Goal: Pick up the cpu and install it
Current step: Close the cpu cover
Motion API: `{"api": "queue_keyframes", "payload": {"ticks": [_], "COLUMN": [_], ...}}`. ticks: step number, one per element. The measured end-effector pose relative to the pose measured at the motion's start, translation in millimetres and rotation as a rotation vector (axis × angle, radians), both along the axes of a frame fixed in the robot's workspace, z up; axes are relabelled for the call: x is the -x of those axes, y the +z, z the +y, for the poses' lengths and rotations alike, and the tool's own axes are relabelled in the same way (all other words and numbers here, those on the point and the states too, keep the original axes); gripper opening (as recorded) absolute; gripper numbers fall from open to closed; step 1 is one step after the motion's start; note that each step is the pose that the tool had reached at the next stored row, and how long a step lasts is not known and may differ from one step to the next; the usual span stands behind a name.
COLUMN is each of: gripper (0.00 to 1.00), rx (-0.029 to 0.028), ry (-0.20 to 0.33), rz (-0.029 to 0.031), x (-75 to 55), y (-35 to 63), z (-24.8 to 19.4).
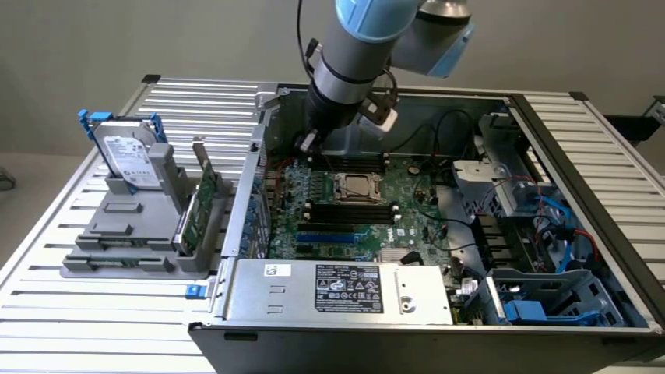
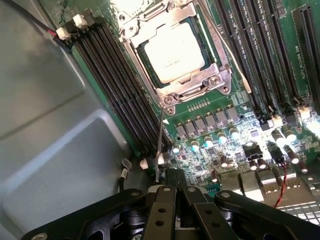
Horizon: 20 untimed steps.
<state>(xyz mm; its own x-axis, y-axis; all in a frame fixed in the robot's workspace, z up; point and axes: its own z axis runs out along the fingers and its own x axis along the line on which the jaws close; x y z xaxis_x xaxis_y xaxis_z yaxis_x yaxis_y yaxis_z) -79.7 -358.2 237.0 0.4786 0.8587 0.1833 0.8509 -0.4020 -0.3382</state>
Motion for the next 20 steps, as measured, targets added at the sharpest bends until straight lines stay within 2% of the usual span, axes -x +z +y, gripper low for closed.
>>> {"api": "queue_keyframes", "payload": {"ticks": [20], "gripper": [0.11], "rx": [-0.0124], "ry": [-0.269], "rz": [0.0001], "x": [0.2], "y": [0.0], "z": [0.0]}}
